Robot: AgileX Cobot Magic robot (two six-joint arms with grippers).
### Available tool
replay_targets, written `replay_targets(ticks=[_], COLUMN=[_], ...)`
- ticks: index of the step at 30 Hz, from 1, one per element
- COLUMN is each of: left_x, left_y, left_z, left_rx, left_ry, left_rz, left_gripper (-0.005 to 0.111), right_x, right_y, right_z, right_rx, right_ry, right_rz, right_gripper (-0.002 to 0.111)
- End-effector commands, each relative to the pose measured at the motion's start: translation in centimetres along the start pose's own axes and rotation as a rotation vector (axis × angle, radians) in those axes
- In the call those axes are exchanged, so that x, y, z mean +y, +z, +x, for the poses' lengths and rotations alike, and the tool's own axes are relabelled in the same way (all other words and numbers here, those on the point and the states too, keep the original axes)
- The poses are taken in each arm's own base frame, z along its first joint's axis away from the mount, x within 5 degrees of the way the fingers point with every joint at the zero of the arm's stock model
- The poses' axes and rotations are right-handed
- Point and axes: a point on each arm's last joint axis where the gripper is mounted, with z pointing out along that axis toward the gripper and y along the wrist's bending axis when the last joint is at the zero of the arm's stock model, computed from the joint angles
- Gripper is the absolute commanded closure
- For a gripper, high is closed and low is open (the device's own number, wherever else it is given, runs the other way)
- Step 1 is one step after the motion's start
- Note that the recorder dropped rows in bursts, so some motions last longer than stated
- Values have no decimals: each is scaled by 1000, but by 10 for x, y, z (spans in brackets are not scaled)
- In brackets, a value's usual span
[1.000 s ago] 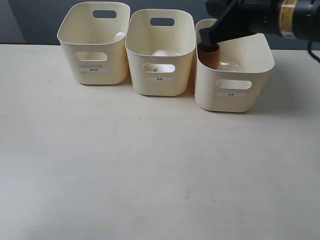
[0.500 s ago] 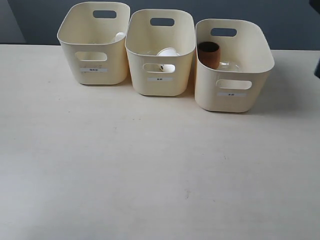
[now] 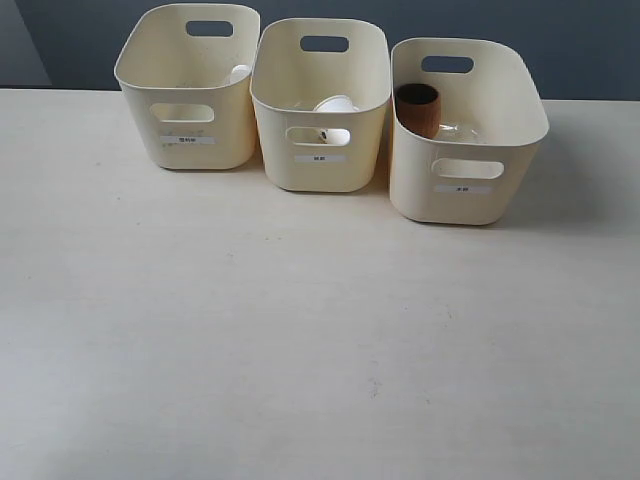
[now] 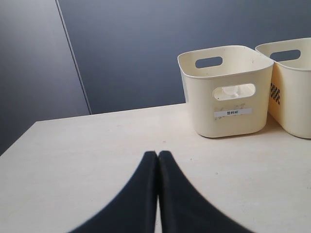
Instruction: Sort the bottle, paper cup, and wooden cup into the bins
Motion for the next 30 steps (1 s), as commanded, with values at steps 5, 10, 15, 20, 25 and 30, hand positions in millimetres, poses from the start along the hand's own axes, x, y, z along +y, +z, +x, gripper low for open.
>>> replay_targets(ticks=[5,10,15,20,25,30], left_x=[0,0,0,0,0,0], left_y=[0,0,0,0,0,0], left_z=[0,0,0,0,0,0], left_rx=[-10,-10,-10,-10,-10,-10], left_ry=[-2,-2,-2,-2,-2,-2], left_rz=[-2,-2,-2,-2,-2,-2], left_gripper=[107,107,107,107,107,107], right_x=[0,-1,-3,-8,-11,-10], right_y=[-3,-3,-8,-26,-46,-50], right_z=[0,0,3,25,55,68], right_rx=[-11,-9,-14,-29,-48,-49], right_ry=[6,6,2,-27,-77,-100], right_rz=[4,13,49,174,335,380], right_gripper=[109,109,109,109,109,109])
